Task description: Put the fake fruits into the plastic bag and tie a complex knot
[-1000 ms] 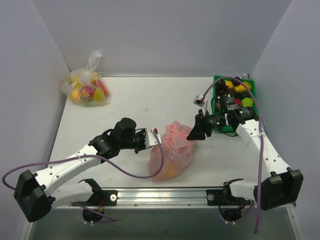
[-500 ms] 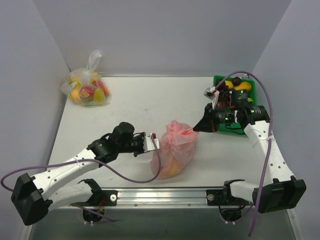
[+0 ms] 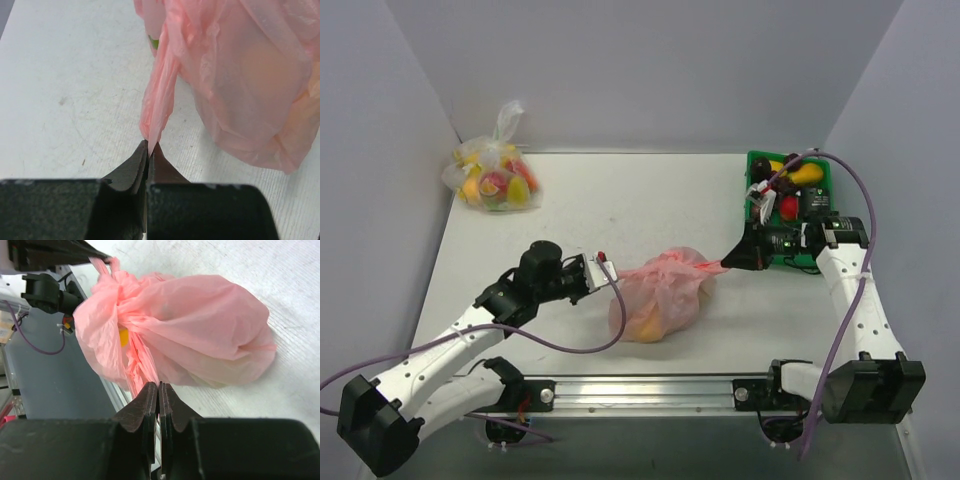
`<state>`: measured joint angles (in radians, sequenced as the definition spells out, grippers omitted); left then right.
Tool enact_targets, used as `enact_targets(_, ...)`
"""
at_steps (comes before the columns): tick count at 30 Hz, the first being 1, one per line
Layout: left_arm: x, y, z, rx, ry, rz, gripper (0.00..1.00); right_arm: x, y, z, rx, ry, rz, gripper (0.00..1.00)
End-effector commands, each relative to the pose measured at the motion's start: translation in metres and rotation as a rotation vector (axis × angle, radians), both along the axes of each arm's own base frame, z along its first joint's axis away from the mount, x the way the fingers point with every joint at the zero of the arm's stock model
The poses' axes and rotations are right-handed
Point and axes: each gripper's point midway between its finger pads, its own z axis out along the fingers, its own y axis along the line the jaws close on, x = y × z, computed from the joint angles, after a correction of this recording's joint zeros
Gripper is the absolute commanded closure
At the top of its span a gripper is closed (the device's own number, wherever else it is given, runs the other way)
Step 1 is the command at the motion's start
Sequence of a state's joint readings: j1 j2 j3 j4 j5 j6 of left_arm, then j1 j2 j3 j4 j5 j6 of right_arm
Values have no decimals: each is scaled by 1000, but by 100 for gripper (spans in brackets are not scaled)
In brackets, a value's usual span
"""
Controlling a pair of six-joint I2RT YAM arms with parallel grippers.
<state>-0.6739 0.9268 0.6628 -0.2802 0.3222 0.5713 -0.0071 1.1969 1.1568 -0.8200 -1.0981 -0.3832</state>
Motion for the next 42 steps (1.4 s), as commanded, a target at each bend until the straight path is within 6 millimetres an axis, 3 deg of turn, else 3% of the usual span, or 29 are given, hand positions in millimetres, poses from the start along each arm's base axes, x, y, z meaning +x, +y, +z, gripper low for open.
enact_targets(1,0,62,-38,161,149,241,100,8,-35,-15,-146,-103,-61,100)
enact_targets(6,-2,73,-42,155,191,299,100,7,-46,-30,-201,-119,-56,100)
enact_targets(11,1,72,-32,124,182,313,100,-13,-31,-31,-192,-140,6,100)
enact_targets(15,7,75,-31,136,196,343,100,-29,-36,-62,-281,-109,37,100)
enact_targets(17,14,85,-36,145,212,391,100,-34,-43,-77,-321,-109,52,100)
enact_targets(22,28,107,-34,119,234,479,100,-23,-70,-88,-411,-143,28,100)
enact_targets(31,53,128,-11,101,158,568,100,22,-102,-57,-453,-228,-93,100)
enact_targets(34,58,138,-5,104,137,592,100,29,-110,-52,-464,-238,-123,100)
enact_targets(37,57,140,-5,107,133,580,100,26,-111,-59,-471,-232,-118,100)
enact_targets(42,56,150,-19,165,151,603,100,20,-117,-94,-511,-167,-133,100)
